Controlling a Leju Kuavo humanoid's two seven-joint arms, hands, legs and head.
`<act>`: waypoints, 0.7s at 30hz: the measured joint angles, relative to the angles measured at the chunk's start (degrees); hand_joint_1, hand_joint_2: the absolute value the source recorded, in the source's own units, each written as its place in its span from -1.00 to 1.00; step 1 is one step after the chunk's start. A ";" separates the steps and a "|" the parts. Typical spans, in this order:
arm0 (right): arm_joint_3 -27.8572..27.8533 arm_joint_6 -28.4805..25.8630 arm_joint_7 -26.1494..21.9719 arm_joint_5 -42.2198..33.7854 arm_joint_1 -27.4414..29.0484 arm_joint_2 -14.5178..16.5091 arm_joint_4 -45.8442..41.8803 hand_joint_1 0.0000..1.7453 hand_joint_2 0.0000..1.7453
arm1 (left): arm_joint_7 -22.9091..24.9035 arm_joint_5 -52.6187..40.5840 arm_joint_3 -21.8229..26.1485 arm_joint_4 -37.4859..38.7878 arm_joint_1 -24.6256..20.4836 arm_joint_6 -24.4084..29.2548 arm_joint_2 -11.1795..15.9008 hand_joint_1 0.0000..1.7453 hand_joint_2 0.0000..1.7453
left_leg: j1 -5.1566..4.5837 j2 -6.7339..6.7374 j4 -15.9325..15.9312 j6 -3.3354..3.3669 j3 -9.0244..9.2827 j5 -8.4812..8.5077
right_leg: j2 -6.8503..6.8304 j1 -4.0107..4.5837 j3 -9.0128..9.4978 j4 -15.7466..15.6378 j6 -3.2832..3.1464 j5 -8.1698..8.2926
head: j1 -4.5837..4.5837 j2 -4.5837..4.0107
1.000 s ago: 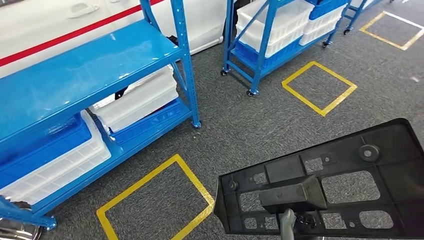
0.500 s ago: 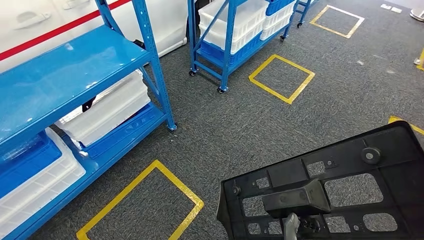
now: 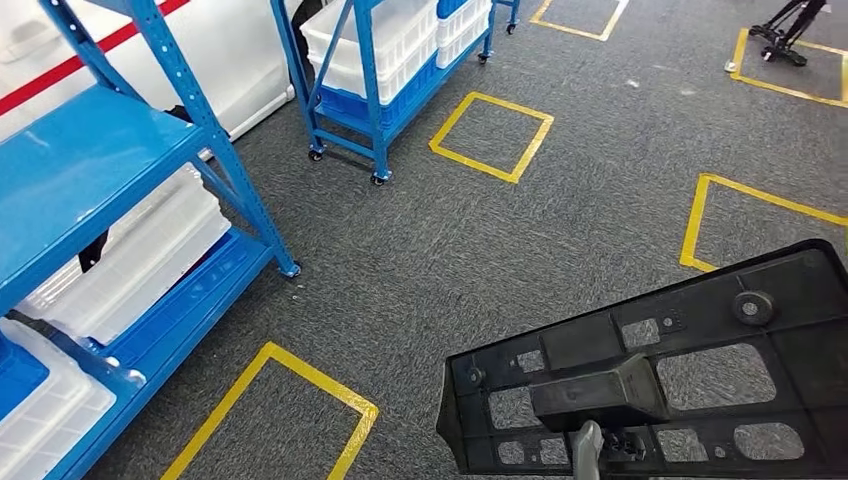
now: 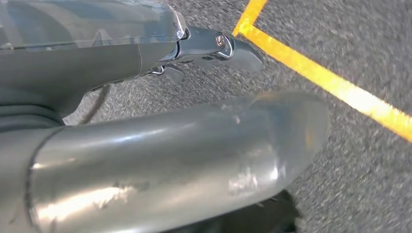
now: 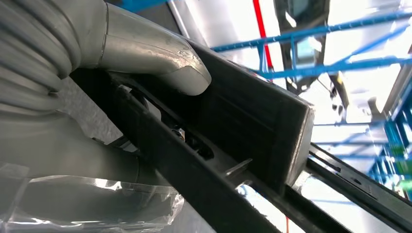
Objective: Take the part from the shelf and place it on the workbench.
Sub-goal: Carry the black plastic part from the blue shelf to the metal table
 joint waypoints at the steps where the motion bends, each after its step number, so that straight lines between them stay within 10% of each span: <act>1: -0.01 0.04 0.02 0.06 -0.04 0.05 0.01 1.00 1.00 | 0.01 -0.01 0.00 0.00 0.12 0.00 0.00 -1.00 -1.00 | 0.01 -0.61 4.03 -0.04 -1.85 -1.71 | 0.79 0.08 -0.12 0.05 -0.08 0.05 | -0.02 0.00; 3: -0.03 0.07 0.04 0.25 -0.05 0.08 0.04 1.00 1.00 | 0.01 -0.03 0.00 0.01 0.32 -0.02 -0.01 -1.00 -1.00 | 0.01 -0.90 8.10 -0.03 -3.93 -2.16 | 2.55 0.20 -0.26 0.25 -0.15 0.10 | -0.02 -0.01; 7: -0.04 0.07 0.14 0.81 -0.21 0.17 0.07 1.00 1.00 | -0.08 -0.29 -0.04 0.03 0.32 -0.05 0.01 -1.00 -1.00 | 0.36 -4.27 -4.00 0.38 0.92 4.90 | 5.91 0.16 -0.60 1.26 0.40 -0.07 | -0.02 -0.01; 9: -0.04 0.10 0.21 1.02 -0.40 0.23 0.07 1.00 1.00 | -0.10 -0.46 -0.09 0.04 0.26 -0.01 0.02 -1.00 -1.00 | 0.34 -6.30 -7.06 0.75 1.95 5.48 | 7.34 0.09 -1.22 1.59 1.25 0.09 | -0.06 0.00; 11: -0.08 0.14 0.28 1.22 -0.47 0.27 0.07 1.00 1.00 | -0.10 -0.57 -0.25 0.04 0.16 0.02 0.02 -1.00 -1.00 | 0.19 -5.22 -7.45 1.47 2.03 5.78 | 8.65 -0.14 -1.71 1.46 2.18 0.50 | -0.13 0.01; 18: -0.19 0.07 0.52 2.19 -1.10 0.29 0.09 1.00 1.00 | -0.17 -0.75 -0.79 0.07 0.39 -0.09 0.02 -1.00 -1.00 | -0.42 1.12 -8.39 3.21 1.92 6.59 | 0.70 -0.04 -9.05 16.75 3.10 -6.99 | 0.46 0.00; 21: -0.24 -0.38 0.28 2.80 -0.96 0.30 0.06 1.00 1.00 | -0.50 -0.28 -0.81 0.14 0.20 -0.13 0.01 -1.00 -1.00 | -0.62 3.41 -8.37 3.01 2.15 6.35 | -1.50 0.22 -4.02 8.66 2.58 -2.86 | 0.48 0.00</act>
